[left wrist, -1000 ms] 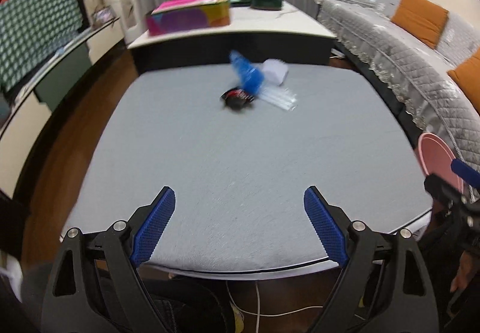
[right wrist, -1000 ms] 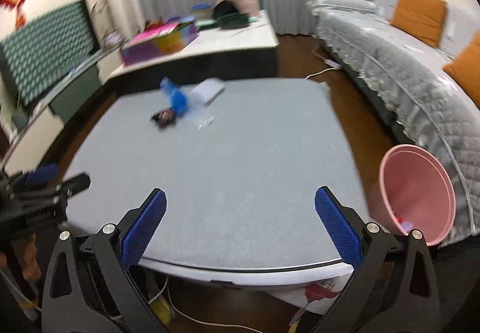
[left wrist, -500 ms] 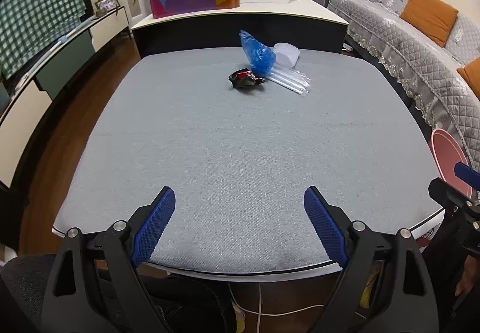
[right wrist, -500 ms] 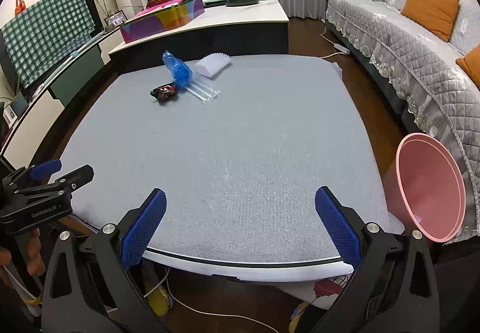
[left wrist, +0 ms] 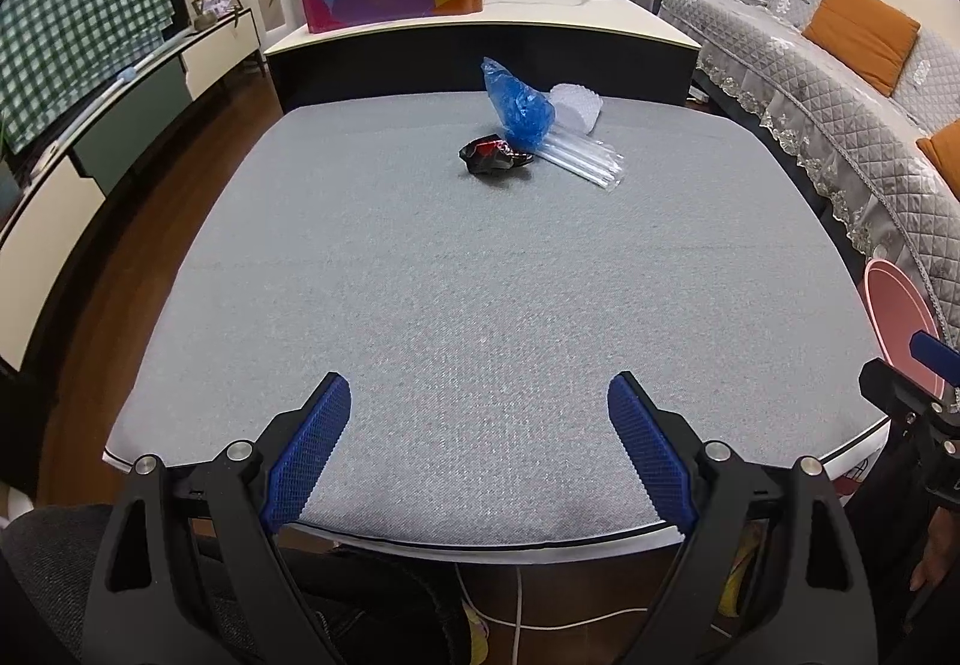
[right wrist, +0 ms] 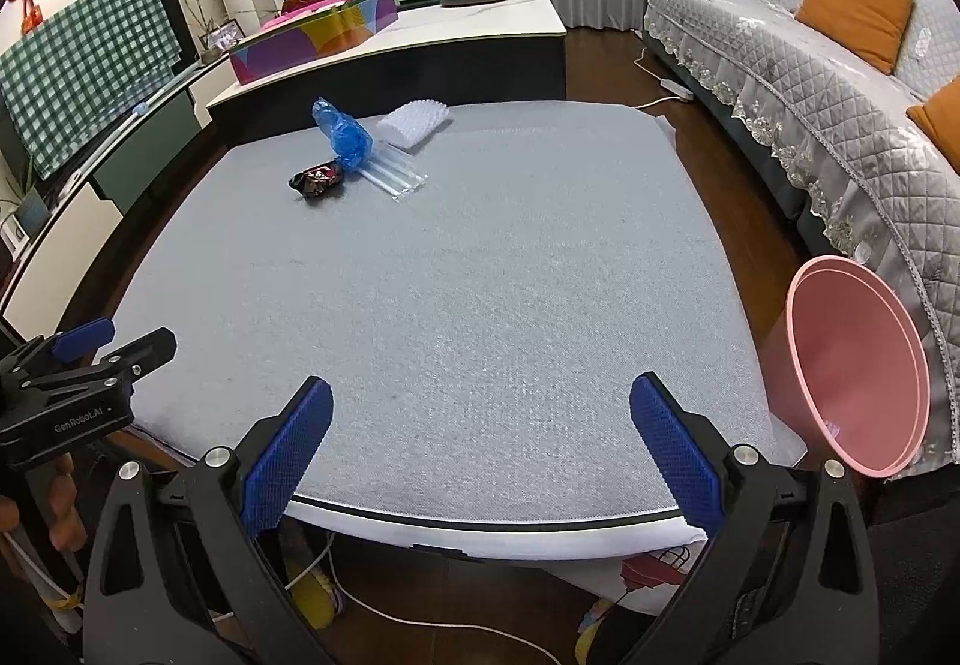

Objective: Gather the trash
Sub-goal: 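Move both tools back over the table toward the blue bag and wrapper, then grasp the black-red wrapper with the left tool while the right tool grasps the clear tubes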

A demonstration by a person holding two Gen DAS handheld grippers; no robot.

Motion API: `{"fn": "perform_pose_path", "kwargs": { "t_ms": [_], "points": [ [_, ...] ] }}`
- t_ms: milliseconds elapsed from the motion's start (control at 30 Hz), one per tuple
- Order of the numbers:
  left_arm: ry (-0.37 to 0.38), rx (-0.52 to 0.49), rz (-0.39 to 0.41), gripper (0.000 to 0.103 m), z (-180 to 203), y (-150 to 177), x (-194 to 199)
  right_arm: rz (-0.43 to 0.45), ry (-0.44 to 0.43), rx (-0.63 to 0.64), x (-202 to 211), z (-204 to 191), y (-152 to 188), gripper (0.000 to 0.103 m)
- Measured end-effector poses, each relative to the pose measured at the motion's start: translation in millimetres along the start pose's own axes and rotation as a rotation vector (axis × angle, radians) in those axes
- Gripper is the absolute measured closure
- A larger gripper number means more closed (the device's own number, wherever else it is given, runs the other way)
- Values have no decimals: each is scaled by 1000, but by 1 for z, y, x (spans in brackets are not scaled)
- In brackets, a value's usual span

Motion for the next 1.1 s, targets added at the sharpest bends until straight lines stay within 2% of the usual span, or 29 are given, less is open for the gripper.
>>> {"fn": "perform_pose_path", "kwargs": {
  "t_ms": [533,700,933,1100],
  "points": [
    [-10,24,-19,18,-2,1,-1,-18,10,-6,-4,7,3,5],
    [2,42,-55,18,-3,-3,-3,-24,14,-11,-5,10,3,5],
    [-23,31,-36,18,-6,-48,-2,-43,5,0,-6,11,1,5],
    [20,11,-70,18,2,-81,-17,-76,-10,6,-13,13,-7,5]
  ]
}}
Point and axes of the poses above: each gripper's, at about its wrist camera, not at the fingertips, and x roughly against the way its jaws point, z to its right, y to its underside, the point moved 8 cm from there along -x, roughly the way its jaws point, and after that the axes turned 13 degrees about x, right-handed, at the moved point
